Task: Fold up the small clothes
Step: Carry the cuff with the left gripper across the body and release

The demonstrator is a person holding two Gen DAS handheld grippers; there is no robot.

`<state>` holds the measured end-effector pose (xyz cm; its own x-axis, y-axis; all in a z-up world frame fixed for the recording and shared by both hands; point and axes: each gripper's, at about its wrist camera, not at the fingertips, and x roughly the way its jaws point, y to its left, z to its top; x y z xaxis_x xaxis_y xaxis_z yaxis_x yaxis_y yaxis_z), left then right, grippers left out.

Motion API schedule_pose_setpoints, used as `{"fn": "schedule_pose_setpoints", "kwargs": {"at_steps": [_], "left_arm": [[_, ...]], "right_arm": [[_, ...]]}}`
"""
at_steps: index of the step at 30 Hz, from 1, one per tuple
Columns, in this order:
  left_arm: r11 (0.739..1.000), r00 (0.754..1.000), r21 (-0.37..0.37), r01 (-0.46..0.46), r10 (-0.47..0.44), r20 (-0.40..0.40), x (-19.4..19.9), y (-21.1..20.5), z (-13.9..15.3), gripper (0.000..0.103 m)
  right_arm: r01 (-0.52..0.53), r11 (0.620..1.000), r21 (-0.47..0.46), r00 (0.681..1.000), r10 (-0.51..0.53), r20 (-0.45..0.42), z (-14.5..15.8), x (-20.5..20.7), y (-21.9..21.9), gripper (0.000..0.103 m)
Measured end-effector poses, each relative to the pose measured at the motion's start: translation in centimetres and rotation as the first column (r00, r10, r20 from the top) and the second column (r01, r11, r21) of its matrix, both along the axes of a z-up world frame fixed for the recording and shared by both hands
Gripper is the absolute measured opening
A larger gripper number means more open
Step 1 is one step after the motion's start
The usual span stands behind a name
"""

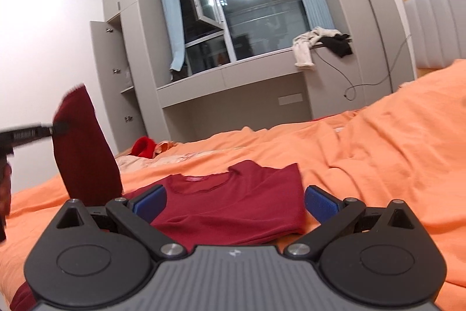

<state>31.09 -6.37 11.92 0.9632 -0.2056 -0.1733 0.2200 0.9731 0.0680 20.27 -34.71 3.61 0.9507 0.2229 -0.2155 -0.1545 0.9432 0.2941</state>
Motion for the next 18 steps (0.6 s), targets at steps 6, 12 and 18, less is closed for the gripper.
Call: {"fn": "schedule_pose_setpoints", "kwargs": {"at_steps": [6, 12, 18], "left_arm": [[0.99, 0.979, 0.049, 0.129, -0.119, -0.167, -0.7, -3.0, -6.6, 0.009], [0.977, 0.937, 0.087, 0.195, -0.16, -0.31, -2.1, -4.1, -11.7, 0.013], [0.969, 0.901, 0.025, 0.245, -0.218, -0.376, -2.3, -3.2, -12.8, 0.044]], "right_arm": [[0.032, 0.999, 0.007, 0.999, -0.032, -0.014, -0.4, -0.1, -1.4, 0.103], [0.028, 1.0, 0.005, 0.999, -0.028, -0.027, -0.7, 0.1, -1.2, 0.103], [-0.011, 0.999, -0.033, 0.998, 0.009, -0.061, -1.3, 0.8, 0.1, 0.103]]}}
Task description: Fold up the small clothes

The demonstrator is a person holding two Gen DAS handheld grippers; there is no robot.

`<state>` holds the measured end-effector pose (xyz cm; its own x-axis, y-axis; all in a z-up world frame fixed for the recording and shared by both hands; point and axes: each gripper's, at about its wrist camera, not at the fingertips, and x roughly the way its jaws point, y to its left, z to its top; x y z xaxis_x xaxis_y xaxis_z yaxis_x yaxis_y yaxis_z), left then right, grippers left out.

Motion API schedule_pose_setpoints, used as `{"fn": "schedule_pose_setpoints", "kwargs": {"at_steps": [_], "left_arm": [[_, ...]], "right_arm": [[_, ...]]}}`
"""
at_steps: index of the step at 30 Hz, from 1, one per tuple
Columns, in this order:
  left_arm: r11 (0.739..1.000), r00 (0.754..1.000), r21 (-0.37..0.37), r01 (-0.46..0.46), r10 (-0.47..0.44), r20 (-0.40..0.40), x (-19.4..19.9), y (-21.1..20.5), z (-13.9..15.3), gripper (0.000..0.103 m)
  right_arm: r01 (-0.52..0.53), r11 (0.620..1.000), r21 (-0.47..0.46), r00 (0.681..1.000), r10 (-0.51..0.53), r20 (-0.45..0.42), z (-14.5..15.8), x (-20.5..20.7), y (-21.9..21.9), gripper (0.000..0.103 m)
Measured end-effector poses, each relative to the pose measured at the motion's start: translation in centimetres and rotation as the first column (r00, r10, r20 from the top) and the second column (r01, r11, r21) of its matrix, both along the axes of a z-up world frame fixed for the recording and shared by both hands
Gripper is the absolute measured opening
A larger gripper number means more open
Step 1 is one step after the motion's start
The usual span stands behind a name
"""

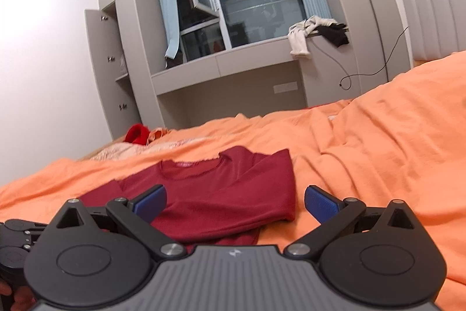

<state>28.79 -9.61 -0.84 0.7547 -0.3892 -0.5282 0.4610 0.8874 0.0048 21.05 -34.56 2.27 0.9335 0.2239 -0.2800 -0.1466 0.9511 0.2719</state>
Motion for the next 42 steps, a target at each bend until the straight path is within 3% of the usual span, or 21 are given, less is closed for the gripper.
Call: {"fn": "schedule_pose_setpoints", "kwargs": {"at_steps": [3, 7, 9, 11, 15, 20, 27, 29, 36, 42], "left_arm": [[1.0, 1.0, 0.0, 0.005, -0.005, 0.0, -0.5, 0.0, 0.6, 0.068], [0.999, 0.998, 0.021, -0.046, 0.045, 0.045, -1.5, 1.6, 2.3, 0.079], [0.995, 0.991, 0.029, -0.098, 0.095, 0.092, -1.8, 2.9, 3.2, 0.094], [0.984, 0.975, 0.05, -0.169, 0.16, 0.156, -2.0, 4.5, 4.1, 0.102], [0.949, 0.94, 0.107, -0.297, 0.27, 0.209, -1.7, 8.7, 5.1, 0.102], [0.873, 0.891, 0.204, -0.443, 0.405, 0.203, -0.1, 14.0, 3.8, 0.102], [0.79, 0.854, 0.327, -0.519, 0.495, 0.16, 4.6, 18.2, 0.4, 0.102], [0.784, 0.852, 0.339, -0.519, 0.505, 0.136, 6.2, 19.0, -0.3, 0.102], [0.815, 0.879, 0.34, -0.469, 0.466, 0.097, 10.1, 19.5, -0.9, 0.102], [0.803, 0.843, 0.26, -0.536, 0.526, 0.114, 12.4, 20.8, -0.5, 0.1]], "right_arm": [[-0.029, 0.999, -0.024, 0.999, 0.029, -0.028, -0.4, 0.6, 1.1, 0.103], [-0.071, 0.996, -0.056, 0.996, 0.068, -0.058, -0.8, 1.4, 2.9, 0.103], [-0.097, 0.993, -0.073, 0.993, 0.091, -0.076, -1.1, 1.8, 4.0, 0.103], [-0.125, 0.988, -0.094, 0.989, 0.116, -0.093, -1.4, 2.2, 5.0, 0.103], [-0.183, 0.974, -0.131, 0.978, 0.167, -0.127, -2.0, 2.8, 7.1, 0.103], [-0.232, 0.957, -0.172, 0.966, 0.206, -0.153, -2.5, 3.0, 8.9, 0.103], [-0.247, 0.953, -0.177, 0.958, 0.213, -0.19, -3.6, 3.7, 9.4, 0.103], [-0.248, 0.954, -0.169, 0.956, 0.213, -0.2, -3.8, 3.9, 9.2, 0.103], [-0.255, 0.955, -0.152, 0.948, 0.215, -0.235, -4.5, 4.5, 8.8, 0.103], [-0.265, 0.951, -0.158, 0.943, 0.221, -0.249, -4.8, 4.9, 9.0, 0.103]]}}
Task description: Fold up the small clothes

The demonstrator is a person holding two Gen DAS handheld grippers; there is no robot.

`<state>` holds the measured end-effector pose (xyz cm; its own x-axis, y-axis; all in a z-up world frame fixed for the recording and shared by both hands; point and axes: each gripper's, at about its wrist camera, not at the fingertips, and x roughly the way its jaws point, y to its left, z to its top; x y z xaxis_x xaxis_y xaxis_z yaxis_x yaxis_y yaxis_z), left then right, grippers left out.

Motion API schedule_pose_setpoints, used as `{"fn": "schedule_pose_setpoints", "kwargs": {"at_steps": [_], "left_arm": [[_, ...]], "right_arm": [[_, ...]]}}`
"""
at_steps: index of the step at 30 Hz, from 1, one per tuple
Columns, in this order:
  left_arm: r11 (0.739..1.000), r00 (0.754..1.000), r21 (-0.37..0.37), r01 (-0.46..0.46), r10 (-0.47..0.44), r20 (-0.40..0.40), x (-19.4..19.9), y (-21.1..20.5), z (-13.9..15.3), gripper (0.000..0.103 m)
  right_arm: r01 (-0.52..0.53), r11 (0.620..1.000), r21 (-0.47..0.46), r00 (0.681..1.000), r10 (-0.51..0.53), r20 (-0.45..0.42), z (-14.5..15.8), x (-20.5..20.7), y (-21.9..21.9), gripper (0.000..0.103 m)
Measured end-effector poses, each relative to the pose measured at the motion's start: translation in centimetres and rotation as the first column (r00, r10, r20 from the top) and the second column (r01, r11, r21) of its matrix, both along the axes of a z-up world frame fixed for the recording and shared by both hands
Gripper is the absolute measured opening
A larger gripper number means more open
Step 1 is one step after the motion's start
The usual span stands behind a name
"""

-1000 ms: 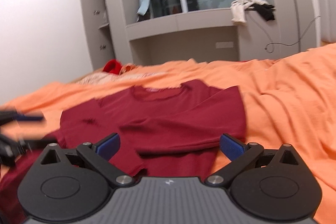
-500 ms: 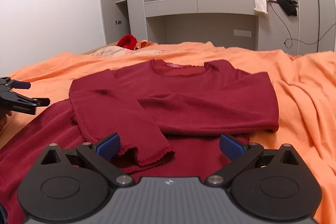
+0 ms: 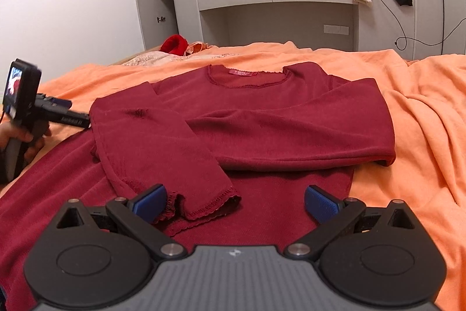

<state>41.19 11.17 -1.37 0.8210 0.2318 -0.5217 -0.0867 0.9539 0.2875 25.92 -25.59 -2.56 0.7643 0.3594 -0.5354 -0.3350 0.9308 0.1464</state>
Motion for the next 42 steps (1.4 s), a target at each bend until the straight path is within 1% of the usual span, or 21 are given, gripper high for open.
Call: {"fn": "schedule_pose_setpoints", "kwargs": {"at_steps": [3, 6, 10, 11, 12, 13, 15, 17, 24, 28, 32, 34, 37, 39, 42], "left_arm": [[0.998, 0.999, -0.049, -0.047, 0.048, 0.021, 0.8, 1.0, 0.2, 0.1], [0.995, 0.997, -0.081, -0.062, 0.066, 0.035, 1.2, 1.7, 0.1, 0.1], [0.993, 0.995, -0.061, -0.103, 0.102, -0.013, 1.8, 1.7, -0.9, 0.1], [0.99, 0.99, -0.044, -0.136, 0.135, -0.028, 2.0, 1.7, -1.1, 0.096], [0.985, 0.985, -0.043, -0.169, 0.167, -0.044, 2.2, 2.0, -1.3, 0.096], [0.981, 0.982, -0.062, -0.185, 0.182, -0.054, 2.3, 2.5, -1.4, 0.096], [0.975, 0.98, -0.108, -0.195, 0.191, -0.047, 1.8, 3.2, -1.0, 0.095], [0.973, 0.98, -0.12, -0.197, 0.193, -0.041, 1.1, 3.3, -0.4, 0.096], [0.974, 0.978, -0.094, -0.207, 0.204, -0.047, -2.0, 2.8, 1.1, 0.101], [0.977, 0.983, -0.115, -0.182, 0.18, -0.023, -5.6, 2.0, 2.3, 0.102], [0.984, 0.993, -0.134, -0.116, 0.118, 0.008, -9.7, 0.4, 3.5, 0.102], [0.986, 0.996, -0.147, -0.076, 0.081, 0.025, -11.9, -0.5, 4.1, 0.102], [0.986, 0.998, -0.168, -0.018, 0.027, 0.049, -14.9, -1.9, 4.6, 0.102], [0.986, 0.998, -0.169, 0.017, -0.007, 0.057, -16.5, -2.7, 4.7, 0.102], [0.986, 0.998, -0.166, 0.032, -0.023, 0.058, -17.2, -3.2, 4.8, 0.102]], "right_arm": [[-0.003, 1.0, 0.004, 1.0, 0.003, -0.006, -0.1, 0.1, -0.1, 0.103], [-0.007, 1.0, 0.007, 1.0, 0.007, -0.012, -0.2, 0.2, -0.2, 0.103], [-0.01, 1.0, 0.007, 1.0, 0.01, -0.021, -0.3, 0.3, -0.2, 0.103], [-0.01, 1.0, 0.007, 1.0, 0.01, -0.022, -0.3, 0.3, -0.2, 0.103], [-0.009, 1.0, 0.005, 1.0, 0.009, -0.024, -0.3, 0.4, -0.2, 0.103], [-0.009, 1.0, 0.005, 1.0, 0.01, -0.025, -0.3, 0.4, -0.1, 0.103], [-0.01, 1.0, 0.003, 1.0, 0.01, -0.025, -0.3, 0.4, -0.2, 0.103], [-0.01, 1.0, 0.003, 1.0, 0.01, -0.024, -0.3, 0.4, -0.2, 0.103], [-0.009, 1.0, 0.003, 1.0, 0.009, -0.022, 0.0, 0.1, -0.5, 0.103], [0.003, 0.999, -0.042, 1.0, -0.003, -0.011, 0.6, -1.1, -0.6, 0.103], [0.024, 0.991, -0.135, 0.999, -0.019, 0.039, 1.1, -3.2, -0.7, 0.103], [0.024, 0.978, -0.207, 0.998, -0.013, 0.057, 0.9, -4.5, -0.8, 0.103], [0.018, 0.95, -0.313, 0.997, 0.007, 0.081, 0.7, -6.8, -1.0, 0.103], [0.033, 0.937, -0.347, 0.996, -0.004, 0.085, 1.1, -8.2, -1.7, 0.103], [0.046, 0.927, -0.373, 0.997, -0.021, 0.071, 1.7, -9.8, -3.0, 0.103]]}}
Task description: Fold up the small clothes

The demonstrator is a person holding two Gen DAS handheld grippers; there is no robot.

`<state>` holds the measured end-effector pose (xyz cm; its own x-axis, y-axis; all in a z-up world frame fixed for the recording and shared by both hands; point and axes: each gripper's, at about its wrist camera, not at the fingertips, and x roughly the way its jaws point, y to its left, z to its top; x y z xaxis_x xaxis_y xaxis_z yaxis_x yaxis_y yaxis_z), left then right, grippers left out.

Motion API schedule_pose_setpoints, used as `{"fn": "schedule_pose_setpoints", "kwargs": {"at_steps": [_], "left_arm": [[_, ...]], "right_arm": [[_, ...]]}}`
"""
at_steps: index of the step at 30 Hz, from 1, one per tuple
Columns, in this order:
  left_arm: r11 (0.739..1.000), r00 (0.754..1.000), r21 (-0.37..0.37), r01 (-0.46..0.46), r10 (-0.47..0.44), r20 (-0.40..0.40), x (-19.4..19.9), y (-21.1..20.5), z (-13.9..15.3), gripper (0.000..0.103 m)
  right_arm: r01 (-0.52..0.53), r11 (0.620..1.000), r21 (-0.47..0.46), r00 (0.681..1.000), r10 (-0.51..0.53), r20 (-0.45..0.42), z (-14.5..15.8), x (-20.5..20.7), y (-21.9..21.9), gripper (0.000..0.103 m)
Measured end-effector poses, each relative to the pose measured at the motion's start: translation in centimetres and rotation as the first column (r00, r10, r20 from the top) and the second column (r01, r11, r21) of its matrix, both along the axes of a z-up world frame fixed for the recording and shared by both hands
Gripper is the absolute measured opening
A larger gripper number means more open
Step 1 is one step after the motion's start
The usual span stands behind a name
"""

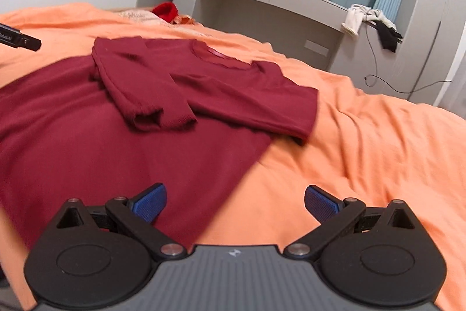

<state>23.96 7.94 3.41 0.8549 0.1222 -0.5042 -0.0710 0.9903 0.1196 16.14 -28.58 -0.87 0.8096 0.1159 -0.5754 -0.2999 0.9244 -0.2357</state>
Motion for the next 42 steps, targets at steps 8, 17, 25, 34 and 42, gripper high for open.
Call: {"fn": "schedule_pose_setpoints", "kwargs": {"at_steps": [8, 17, 25, 34, 42], "left_arm": [[0.985, 0.996, -0.145, -0.091, 0.093, 0.006, 4.9, 2.0, 0.8, 0.102], [0.949, 0.97, -0.202, -0.243, 0.235, -0.066, 14.9, 4.7, -1.3, 0.102], [0.926, 0.946, -0.218, -0.309, 0.277, -0.165, 20.3, 7.3, -4.5, 0.101], [0.935, 0.941, -0.164, -0.315, 0.285, -0.184, 20.6, 7.2, -6.0, 0.101], [0.939, 0.931, -0.064, -0.338, 0.323, -0.167, 16.6, 5.9, -3.6, 0.102]], "right_arm": [[0.026, 0.989, 0.147, 0.999, -0.029, 0.019, 1.0, -2.3, -2.3, 0.103], [-0.015, 0.963, 0.268, 0.997, -0.005, 0.075, 1.7, 0.3, 0.2, 0.103], [0.013, 0.939, 0.345, 1.0, -0.016, 0.007, -0.6, 2.2, -0.1, 0.103], [0.067, 0.903, 0.425, 0.997, -0.045, -0.061, -1.5, 2.6, -1.3, 0.103], [0.005, 0.93, 0.368, 1.0, -0.015, 0.025, -1.1, 1.5, -0.5, 0.103]]}}
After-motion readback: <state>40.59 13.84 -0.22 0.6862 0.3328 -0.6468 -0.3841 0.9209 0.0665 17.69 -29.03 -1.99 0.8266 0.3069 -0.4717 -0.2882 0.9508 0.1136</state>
